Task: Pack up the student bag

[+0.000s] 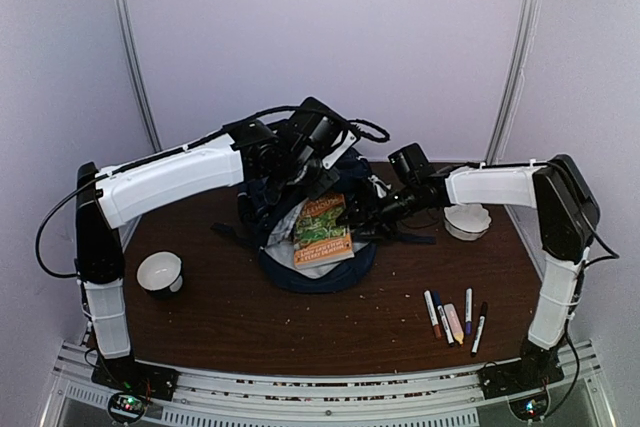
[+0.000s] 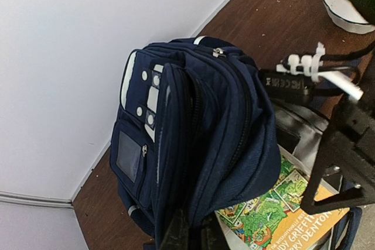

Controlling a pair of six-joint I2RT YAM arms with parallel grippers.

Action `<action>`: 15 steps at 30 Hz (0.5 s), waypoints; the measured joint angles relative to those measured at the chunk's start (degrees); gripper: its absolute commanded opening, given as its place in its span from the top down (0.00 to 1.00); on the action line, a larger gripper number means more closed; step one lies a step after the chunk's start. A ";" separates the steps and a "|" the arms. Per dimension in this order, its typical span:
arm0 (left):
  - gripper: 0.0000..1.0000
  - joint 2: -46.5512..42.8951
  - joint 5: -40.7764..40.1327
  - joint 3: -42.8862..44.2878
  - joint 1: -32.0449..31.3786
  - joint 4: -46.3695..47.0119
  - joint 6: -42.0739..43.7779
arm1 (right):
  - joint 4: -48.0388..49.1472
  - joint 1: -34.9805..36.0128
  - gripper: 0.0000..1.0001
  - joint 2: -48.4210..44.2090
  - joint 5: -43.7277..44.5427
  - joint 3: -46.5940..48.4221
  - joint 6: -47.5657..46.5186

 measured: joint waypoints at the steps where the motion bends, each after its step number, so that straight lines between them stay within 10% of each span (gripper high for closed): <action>1: 1.00 -0.04 0.02 -0.15 -0.02 0.15 -0.15 | -0.17 -0.04 0.33 -1.42 0.07 -0.68 -0.37; 5: 1.00 -0.57 0.24 -1.60 -0.04 0.81 -0.55 | -0.33 -0.24 0.45 -8.46 0.90 -4.48 -4.26; 10: 1.00 -1.42 1.14 -3.54 -0.04 2.27 -0.68 | -4.09 0.39 0.95 -16.72 3.23 -8.37 -16.74; 15: 1.00 -1.60 2.62 -3.76 0.00 2.73 -1.03 | -10.49 6.25 1.00 -18.29 10.69 -8.98 -35.95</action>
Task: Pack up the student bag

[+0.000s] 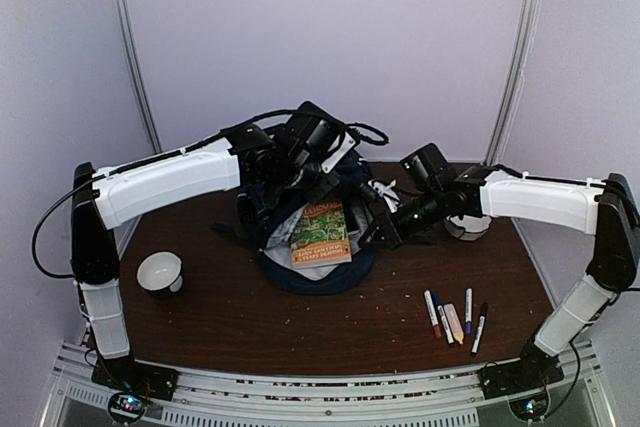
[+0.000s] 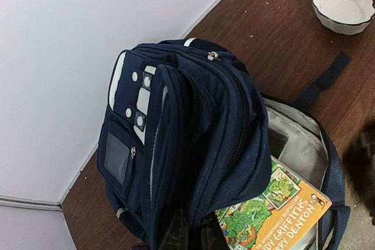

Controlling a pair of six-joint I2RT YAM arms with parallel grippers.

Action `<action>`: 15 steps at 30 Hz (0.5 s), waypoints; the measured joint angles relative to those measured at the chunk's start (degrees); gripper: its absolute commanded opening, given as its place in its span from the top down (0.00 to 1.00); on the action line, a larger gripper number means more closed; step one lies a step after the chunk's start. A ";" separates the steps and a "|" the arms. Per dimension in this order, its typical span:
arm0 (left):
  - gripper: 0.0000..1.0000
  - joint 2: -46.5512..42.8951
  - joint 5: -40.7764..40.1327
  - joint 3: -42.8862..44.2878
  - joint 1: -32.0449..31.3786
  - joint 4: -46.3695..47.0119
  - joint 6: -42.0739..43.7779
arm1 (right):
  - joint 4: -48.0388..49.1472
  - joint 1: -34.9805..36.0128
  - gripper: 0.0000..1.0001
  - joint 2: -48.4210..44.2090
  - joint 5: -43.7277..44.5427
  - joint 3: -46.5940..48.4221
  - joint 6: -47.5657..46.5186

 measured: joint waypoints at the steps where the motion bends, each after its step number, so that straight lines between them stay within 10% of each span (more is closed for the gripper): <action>1: 1.00 -0.02 0.31 -0.02 0.00 0.02 -0.07 | -0.39 1.25 1.00 -0.09 1.73 -0.72 -3.19; 15: 1.00 -1.79 3.28 -3.50 0.13 2.93 -0.17 | 7.04 11.26 1.00 5.03 20.44 -2.36 -26.91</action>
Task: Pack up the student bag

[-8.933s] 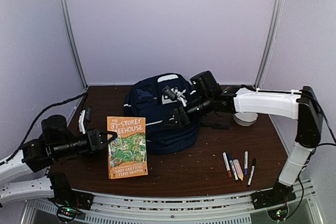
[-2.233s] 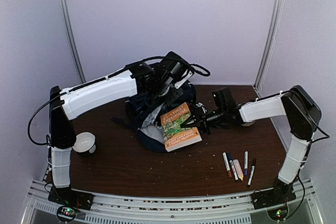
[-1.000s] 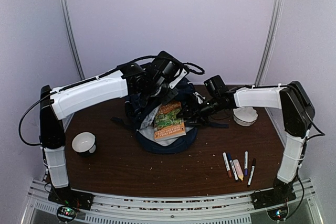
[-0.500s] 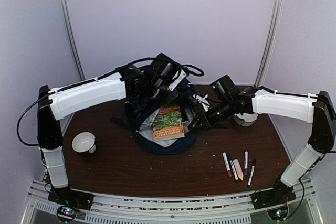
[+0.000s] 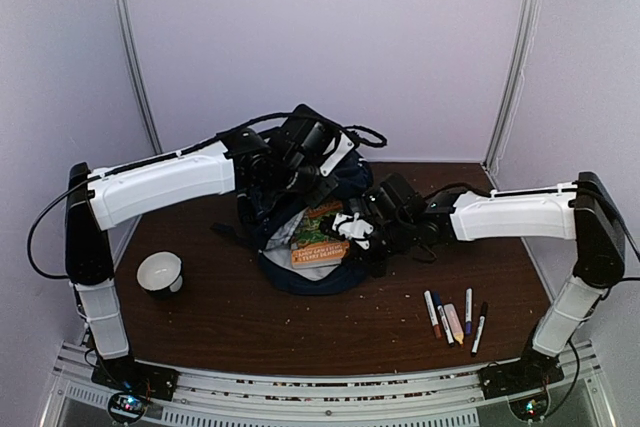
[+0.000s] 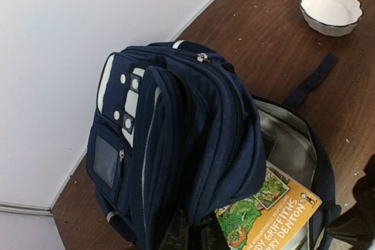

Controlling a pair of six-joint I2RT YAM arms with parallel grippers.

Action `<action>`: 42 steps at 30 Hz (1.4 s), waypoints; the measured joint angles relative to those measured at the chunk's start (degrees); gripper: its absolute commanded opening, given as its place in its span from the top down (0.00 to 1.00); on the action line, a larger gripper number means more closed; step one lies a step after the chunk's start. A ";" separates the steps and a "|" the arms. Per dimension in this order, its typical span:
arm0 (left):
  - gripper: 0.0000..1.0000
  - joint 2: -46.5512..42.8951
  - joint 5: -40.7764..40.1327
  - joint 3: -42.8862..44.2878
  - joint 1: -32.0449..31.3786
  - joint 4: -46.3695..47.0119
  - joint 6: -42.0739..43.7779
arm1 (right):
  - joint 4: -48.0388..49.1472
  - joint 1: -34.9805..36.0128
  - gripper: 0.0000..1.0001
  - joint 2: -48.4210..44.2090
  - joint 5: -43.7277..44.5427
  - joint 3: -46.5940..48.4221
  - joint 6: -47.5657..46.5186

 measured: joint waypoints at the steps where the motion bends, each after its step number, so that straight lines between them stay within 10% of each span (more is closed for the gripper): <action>1: 1.00 -0.33 0.17 -0.44 0.04 0.07 0.00 | 0.28 0.20 1.00 1.36 0.85 0.96 -0.59; 29: 1.00 -2.80 1.16 -2.54 0.48 0.50 0.02 | 7.15 1.29 0.99 18.01 20.87 14.69 -3.21; 42: 1.00 -3.23 1.42 -3.10 0.48 0.52 0.02 | 1.95 0.85 0.93 11.85 11.32 12.79 2.58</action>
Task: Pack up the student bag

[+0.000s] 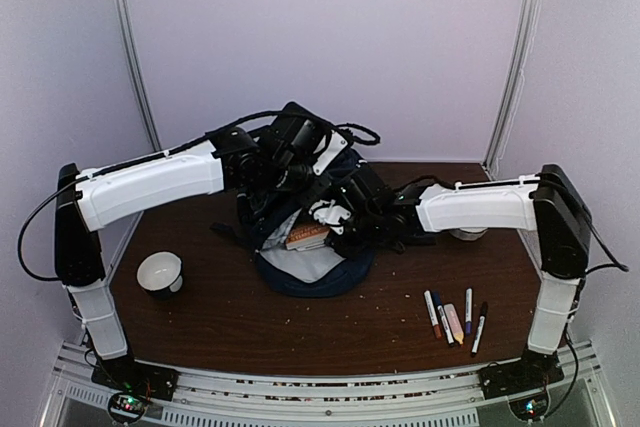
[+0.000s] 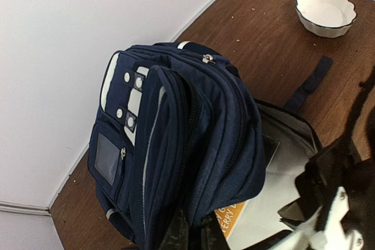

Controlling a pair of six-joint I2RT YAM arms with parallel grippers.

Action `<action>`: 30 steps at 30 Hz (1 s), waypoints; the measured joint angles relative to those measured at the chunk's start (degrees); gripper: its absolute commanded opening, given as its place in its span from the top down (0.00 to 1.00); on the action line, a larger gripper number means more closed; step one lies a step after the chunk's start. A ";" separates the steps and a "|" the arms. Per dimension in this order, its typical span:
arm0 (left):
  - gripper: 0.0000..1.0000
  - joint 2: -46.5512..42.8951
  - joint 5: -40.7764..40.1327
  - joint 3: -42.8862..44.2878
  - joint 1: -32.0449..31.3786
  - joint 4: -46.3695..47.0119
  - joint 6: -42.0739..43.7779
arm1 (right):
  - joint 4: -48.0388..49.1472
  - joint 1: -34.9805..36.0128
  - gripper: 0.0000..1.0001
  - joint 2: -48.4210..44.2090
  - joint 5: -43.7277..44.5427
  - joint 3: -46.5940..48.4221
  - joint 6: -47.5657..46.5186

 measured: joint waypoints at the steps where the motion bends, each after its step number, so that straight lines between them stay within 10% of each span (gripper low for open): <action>1: 1.00 -0.09 0.07 0.00 0.00 0.04 0.00 | -0.96 0.02 0.92 -1.42 -1.05 -0.87 0.50; 16: 1.00 1.36 7.65 0.11 0.15 -1.25 -0.74 | -15.10 -1.05 0.70 -34.36 -15.63 -17.25 -2.91; 30: 0.37 2.67 24.52 -8.76 -1.66 4.76 -8.66 | -12.13 -31.36 0.61 -21.99 -22.99 -12.96 12.52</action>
